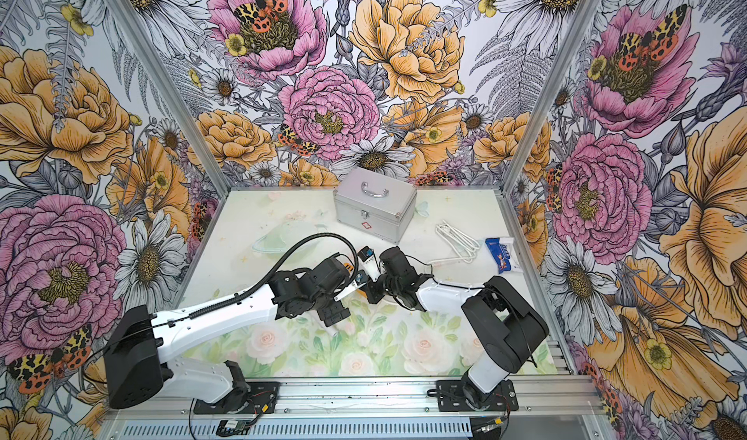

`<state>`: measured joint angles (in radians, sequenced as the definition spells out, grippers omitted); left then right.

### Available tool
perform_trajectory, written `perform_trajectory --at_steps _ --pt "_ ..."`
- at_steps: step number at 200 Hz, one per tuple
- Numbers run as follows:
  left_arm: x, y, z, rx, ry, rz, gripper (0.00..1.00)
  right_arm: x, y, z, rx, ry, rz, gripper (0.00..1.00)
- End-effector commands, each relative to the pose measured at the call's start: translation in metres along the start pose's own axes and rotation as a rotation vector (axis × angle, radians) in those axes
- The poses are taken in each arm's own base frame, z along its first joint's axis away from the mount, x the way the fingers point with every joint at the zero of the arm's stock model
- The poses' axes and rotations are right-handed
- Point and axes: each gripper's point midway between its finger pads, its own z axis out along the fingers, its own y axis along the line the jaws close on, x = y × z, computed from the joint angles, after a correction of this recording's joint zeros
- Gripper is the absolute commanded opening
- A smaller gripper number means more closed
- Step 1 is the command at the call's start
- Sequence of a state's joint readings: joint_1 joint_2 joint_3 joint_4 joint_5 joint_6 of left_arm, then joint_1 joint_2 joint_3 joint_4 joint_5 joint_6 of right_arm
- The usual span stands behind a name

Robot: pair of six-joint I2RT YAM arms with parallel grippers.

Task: Charge the electric toothbrush
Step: Pick up the charging cable from the center of the board, then pick up the electric toothbrush from the center of the board.

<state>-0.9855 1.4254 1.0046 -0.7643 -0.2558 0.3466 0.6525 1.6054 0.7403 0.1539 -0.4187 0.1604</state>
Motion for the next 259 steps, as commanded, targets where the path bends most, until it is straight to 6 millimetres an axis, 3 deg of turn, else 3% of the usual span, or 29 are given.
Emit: perform_trajectory --at_steps 1,73,144,259 --pt "0.014 -0.007 0.004 -0.005 0.113 0.124 0.97 -0.015 -0.006 0.000 0.024 -0.025 -0.002 0.00" --pt "0.035 -0.010 -0.003 0.044 0.208 0.177 0.97 -0.015 -0.009 0.000 0.030 -0.026 0.000 0.00" --pt "0.070 -0.022 0.017 0.093 0.316 0.185 0.96 -0.020 -0.005 -0.002 0.015 -0.036 -0.001 0.00" --pt "0.069 -0.039 0.060 0.170 0.351 0.241 0.90 -0.022 -0.005 -0.004 0.023 -0.043 -0.003 0.00"
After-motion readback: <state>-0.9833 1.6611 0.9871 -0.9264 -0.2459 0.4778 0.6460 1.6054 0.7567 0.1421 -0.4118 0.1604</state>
